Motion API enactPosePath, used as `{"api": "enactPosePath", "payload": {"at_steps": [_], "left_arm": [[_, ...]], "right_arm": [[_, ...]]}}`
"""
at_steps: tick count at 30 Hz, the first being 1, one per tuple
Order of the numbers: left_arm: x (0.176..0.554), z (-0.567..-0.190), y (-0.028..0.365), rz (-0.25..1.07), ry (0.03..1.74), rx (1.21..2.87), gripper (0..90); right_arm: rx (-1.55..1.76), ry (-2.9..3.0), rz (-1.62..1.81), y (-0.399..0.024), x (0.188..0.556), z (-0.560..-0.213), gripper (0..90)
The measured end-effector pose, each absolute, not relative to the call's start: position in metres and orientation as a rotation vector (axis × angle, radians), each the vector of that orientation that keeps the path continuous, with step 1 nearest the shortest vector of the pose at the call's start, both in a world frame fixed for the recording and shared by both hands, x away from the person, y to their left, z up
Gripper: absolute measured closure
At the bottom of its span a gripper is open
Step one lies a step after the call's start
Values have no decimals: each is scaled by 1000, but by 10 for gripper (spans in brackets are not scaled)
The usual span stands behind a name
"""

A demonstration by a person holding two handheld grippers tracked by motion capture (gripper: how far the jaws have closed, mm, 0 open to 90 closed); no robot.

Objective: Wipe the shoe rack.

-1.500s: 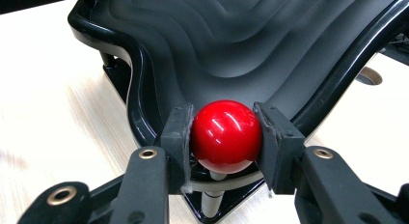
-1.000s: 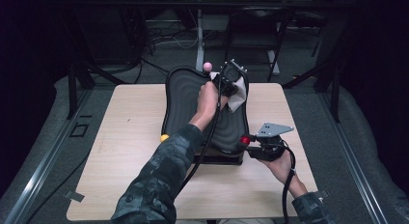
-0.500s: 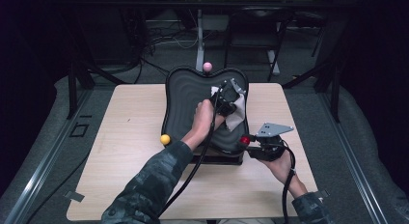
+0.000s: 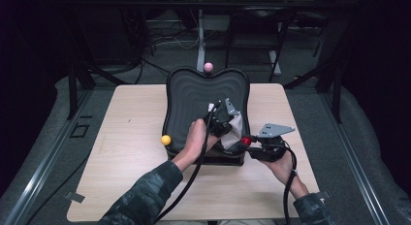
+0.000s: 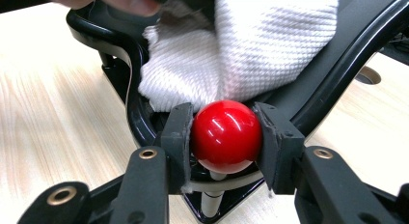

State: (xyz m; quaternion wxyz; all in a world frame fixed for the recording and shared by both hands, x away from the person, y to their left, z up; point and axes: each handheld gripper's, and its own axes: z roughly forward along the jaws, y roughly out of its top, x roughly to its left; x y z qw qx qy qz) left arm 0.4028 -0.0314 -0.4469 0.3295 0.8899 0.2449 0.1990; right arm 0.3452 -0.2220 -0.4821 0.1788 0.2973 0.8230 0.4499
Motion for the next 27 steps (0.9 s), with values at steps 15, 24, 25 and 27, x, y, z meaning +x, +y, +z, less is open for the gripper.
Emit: {"api": "enactPosePath", "payload": {"at_steps": [15,24,25,27], "left_arm": [[379,-459,-22,471,610,2363,863],[366,-466,-11,448,618,2374,864],[365,-466,-10,450,622,2373,864],[364,-466,-8,449,632,2372,864]], "right_arm": [[839,2292,1261,-221,342,-484,597],[800,2279,1213,-218,339,-484,601],[798,2279,1212,-217,339,-484,602],[779,2290,1218,-216,339,-484,602]]}}
